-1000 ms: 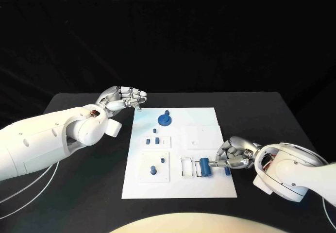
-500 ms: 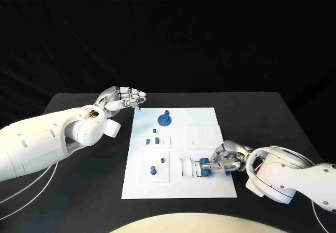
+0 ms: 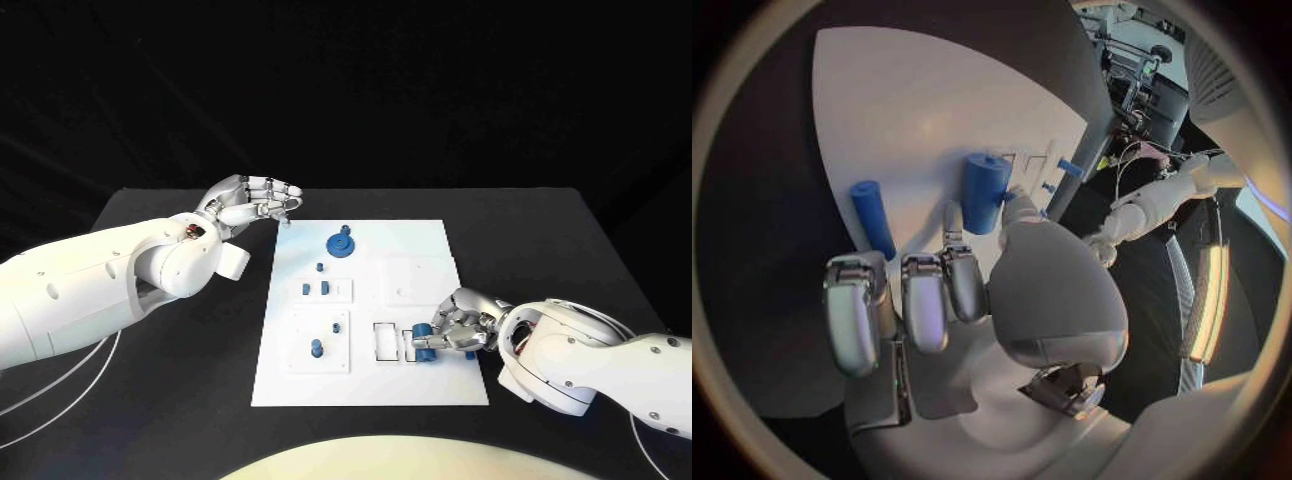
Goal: Assemble the parts on the task board
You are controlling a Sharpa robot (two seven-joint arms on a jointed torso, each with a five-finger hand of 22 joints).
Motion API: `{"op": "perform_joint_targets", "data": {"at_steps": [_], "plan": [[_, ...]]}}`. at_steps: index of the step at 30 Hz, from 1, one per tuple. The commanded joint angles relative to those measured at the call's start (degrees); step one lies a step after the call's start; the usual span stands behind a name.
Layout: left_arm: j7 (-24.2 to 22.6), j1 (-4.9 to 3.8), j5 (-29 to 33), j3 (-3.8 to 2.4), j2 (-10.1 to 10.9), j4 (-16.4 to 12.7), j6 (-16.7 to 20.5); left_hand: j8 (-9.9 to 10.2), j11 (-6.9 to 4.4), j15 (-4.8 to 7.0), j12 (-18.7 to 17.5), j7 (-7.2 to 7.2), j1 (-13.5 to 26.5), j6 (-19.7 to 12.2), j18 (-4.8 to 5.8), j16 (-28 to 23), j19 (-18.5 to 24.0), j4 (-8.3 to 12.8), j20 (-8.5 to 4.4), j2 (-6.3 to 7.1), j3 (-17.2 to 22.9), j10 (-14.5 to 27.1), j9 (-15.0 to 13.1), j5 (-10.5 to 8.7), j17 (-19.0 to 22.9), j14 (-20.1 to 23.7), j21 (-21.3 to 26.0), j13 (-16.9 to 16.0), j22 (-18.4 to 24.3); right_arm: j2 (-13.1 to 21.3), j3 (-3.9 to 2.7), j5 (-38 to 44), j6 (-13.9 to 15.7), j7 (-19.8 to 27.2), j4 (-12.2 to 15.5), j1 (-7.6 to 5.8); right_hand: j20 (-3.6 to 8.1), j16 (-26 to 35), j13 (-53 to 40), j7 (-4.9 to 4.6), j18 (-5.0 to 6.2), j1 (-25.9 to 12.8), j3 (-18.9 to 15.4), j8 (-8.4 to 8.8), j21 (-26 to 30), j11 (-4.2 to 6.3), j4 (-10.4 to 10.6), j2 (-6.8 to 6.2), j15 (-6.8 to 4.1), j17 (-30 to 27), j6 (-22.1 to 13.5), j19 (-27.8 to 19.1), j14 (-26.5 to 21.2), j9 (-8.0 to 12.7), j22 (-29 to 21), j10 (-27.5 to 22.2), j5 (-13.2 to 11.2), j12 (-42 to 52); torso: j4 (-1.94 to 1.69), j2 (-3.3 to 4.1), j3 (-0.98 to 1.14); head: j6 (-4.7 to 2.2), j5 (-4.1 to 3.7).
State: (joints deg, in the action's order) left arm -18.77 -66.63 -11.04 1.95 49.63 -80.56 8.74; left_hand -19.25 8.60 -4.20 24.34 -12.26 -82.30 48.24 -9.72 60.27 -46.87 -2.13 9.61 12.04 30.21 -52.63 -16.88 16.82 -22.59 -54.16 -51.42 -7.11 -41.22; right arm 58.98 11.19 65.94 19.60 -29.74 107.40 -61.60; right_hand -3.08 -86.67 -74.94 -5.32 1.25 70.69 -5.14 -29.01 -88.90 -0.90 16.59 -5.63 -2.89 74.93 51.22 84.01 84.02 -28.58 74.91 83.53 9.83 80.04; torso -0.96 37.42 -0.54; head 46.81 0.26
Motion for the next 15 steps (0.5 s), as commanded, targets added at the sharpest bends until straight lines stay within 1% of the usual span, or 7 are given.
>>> {"op": "perform_joint_targets", "data": {"at_steps": [1,3,4,7,9,11,15], "plan": [[-0.33,-0.03,0.38,-0.04,-0.06,-0.17,-0.87,-0.27,0.00,-0.06,0.34,-0.03,0.04,-0.49,-0.78,-0.24,0.26,0.03,-0.06,-0.43,-0.18,0.57,-0.03,0.00,0.05,0.37,0.21,0.05,0.06,-0.47,0.49,1.69,-3.51,-1.08,-0.25,0.74,0.50,-0.28,-6.55,0.18,-1.12,4.04,0.25,0.19,-0.48,0.25,-0.76,0.38,-0.45,5.26,-0.14,5.86,4.20,0.78,14.93,0.44,2.08,0.25,0.01,-0.06,-0.03,-0.03,0.03],[-0.32,-0.03,0.38,-0.04,-0.06,-0.16,-0.86,-0.29,0.00,-0.06,0.36,-0.04,0.05,-0.49,-0.78,-0.23,0.27,0.03,-0.06,-0.46,-0.17,0.59,-0.03,0.01,0.06,0.38,0.23,0.06,0.06,-0.50,0.49,1.99,-3.12,-1.15,-0.28,0.79,0.57,-0.31,-6.68,0.23,-1.15,7.32,2.08,0.34,-0.63,0.33,-1.20,0.51,-0.51,5.36,0.16,5.90,4.21,1.15,14.97,0.52,2.18,0.30,0.01,-0.04,-0.03,-0.02,0.03],[-0.32,-0.03,0.38,-0.04,-0.06,-0.16,-0.86,-0.29,0.00,-0.06,0.36,-0.04,0.05,-0.49,-0.78,-0.23,0.27,0.03,-0.06,-0.46,-0.17,0.59,-0.03,0.01,0.06,0.38,0.23,0.06,0.06,-0.50,0.49,2.04,-2.73,-1.18,-0.28,0.80,0.62,-0.33,-6.93,0.41,-1.18,8.80,3.08,0.35,-0.76,0.48,-1.46,0.67,-0.62,5.43,0.60,5.92,4.22,1.33,15.00,0.69,2.76,0.54,0.00,-0.03,-0.03,-0.03,0.02],[-0.32,-0.03,0.38,-0.04,-0.06,-0.14,-0.84,-0.29,0.00,-0.06,0.36,-0.04,0.05,-0.49,-0.78,-0.23,0.27,0.03,-0.06,-0.46,-0.17,0.59,-0.03,0.01,0.06,0.38,0.23,0.06,0.06,-0.31,0.49,1.64,-1.40,-1.20,-0.16,0.83,0.81,-0.41,-7.16,0.63,-1.21,10.41,5.27,0.71,-0.92,0.70,-0.84,0.49,-0.81,5.66,1.47,5.96,4.26,1.99,15.05,0.86,3.43,0.69,0.01,-0.06,-0.04,-0.06,-0.02],[-0.32,-0.03,0.38,-0.04,-0.05,-0.11,-0.82,-0.29,0.00,-0.06,0.36,-0.04,0.05,-0.49,-0.78,-0.23,0.27,0.03,-0.06,-0.46,-0.17,0.59,-0.03,0.01,0.06,0.38,0.23,0.06,0.06,-0.02,0.49,0.46,-0.02,-1.19,0.01,0.81,0.97,-0.42,-7.27,0.92,-1.24,11.27,6.98,0.80,-1.03,0.96,-0.44,0.66,-1.01,5.71,2.24,5.98,4.26,2.35,15.08,0.95,4.62,0.73,0.01,-0.07,-0.04,-0.07,-0.03],[-0.30,-0.03,0.38,-0.04,-0.07,-0.03,-0.88,-0.29,0.00,-0.06,0.36,-0.04,0.05,-0.49,-0.78,-0.23,0.27,0.03,-0.06,-0.46,-0.17,0.59,-0.03,0.01,0.06,0.38,0.23,0.06,0.06,0.49,0.48,-2.42,2.04,-1.02,0.06,0.54,1.07,-0.56,-5.93,1.04,-1.25,11.42,8.24,0.92,-1.10,1.08,-0.13,0.90,-1.11,6.24,2.61,5.99,4.34,2.59,15.09,0.01,4.72,-0.96,0.01,-0.08,-0.06,-0.10,-0.10],[-0.22,-0.03,0.38,-0.04,-0.10,0.05,-1.01,-0.32,0.00,-0.06,0.38,-0.02,-0.01,-0.48,-0.79,-0.23,0.28,0.07,-0.06,-0.50,-0.14,0.62,-0.03,0.03,0.07,0.41,0.24,0.08,0.06,1.16,0.48,-6.03,4.05,-0.38,0.29,-0.38,1.14,-0.64,-5.86,1.06,-1.25,10.27,9.18,1.02,-1.10,1.10,0.08,0.70,-1.15,6.52,2.98,5.99,4.38,2.85,15.09,0.07,4.51,-1.13,0.05,-0.13,-0.13,-0.23,-0.18]]}}
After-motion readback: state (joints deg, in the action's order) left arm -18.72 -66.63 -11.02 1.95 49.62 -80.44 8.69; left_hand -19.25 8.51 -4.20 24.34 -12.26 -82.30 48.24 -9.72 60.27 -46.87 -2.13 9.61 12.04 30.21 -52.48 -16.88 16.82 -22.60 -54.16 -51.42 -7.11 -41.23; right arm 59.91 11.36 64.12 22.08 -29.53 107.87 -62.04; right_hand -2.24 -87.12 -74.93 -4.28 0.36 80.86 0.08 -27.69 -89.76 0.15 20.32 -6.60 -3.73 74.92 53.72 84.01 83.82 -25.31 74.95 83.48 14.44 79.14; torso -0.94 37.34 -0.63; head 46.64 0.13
